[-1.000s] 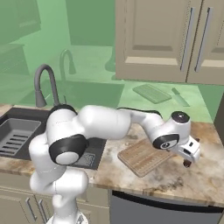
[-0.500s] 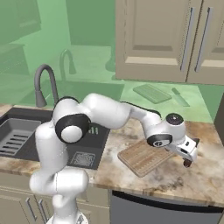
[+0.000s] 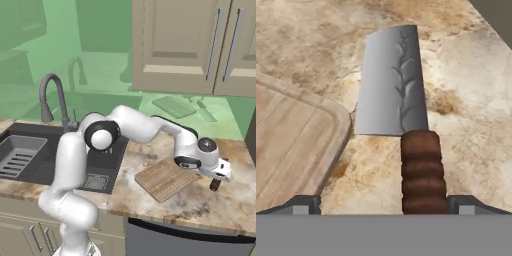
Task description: Move the cutting board and knife to the sink. Then move spray from the cabinet to the counter.
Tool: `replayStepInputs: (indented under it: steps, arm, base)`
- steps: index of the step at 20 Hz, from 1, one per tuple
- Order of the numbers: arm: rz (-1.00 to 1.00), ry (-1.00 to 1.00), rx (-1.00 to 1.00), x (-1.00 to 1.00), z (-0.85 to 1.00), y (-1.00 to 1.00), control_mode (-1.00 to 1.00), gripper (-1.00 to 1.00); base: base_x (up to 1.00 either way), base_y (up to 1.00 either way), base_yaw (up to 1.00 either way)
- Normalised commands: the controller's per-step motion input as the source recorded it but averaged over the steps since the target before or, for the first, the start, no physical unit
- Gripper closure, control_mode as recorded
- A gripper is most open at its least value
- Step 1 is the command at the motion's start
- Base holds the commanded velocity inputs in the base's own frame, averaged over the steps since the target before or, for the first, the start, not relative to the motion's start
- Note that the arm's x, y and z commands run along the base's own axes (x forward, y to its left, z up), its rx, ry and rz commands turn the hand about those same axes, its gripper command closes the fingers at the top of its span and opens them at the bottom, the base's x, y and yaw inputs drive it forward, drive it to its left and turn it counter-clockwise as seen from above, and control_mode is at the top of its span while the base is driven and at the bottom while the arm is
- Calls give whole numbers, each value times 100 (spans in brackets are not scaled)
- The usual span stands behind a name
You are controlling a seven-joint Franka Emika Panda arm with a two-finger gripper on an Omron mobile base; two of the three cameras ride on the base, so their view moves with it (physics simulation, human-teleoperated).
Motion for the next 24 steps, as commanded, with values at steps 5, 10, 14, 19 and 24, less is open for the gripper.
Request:
replayStepInputs:
  steps: [5, 10, 14, 19, 24]
  arm:
    - [14, 0, 1, 0, 0, -63, -100, -100]
    - [7, 4, 0, 3, 0, -28, -100, -100]
    - [2, 9, 0, 13, -14, 0, -100, -100]
    - [0, 8, 0, 4, -23, 24, -100, -100]
    - [1, 2, 0, 0, -23, 55, -100, -100]
  base:
    - [0, 0, 0]
    - [0, 0, 0]
    - [0, 0, 0]
    - [0, 0, 0]
    - [0, 0, 0]
